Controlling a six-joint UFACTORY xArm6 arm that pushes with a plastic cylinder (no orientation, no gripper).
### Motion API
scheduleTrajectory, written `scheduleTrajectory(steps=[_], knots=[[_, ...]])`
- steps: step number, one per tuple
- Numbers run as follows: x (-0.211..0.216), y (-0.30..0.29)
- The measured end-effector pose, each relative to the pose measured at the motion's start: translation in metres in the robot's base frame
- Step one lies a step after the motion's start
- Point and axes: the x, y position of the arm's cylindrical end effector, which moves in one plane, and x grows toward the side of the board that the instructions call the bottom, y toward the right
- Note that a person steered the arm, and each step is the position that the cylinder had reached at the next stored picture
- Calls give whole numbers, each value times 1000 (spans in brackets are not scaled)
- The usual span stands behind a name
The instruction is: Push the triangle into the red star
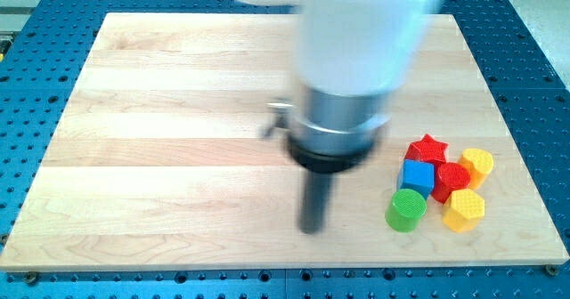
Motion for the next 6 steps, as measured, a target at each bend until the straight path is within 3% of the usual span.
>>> scheduleTrajectory(steps=[1,2,4,5,6], knots=[[-108,-36],[-173,-52],[-133,104],[-177,39],[-194,125]])
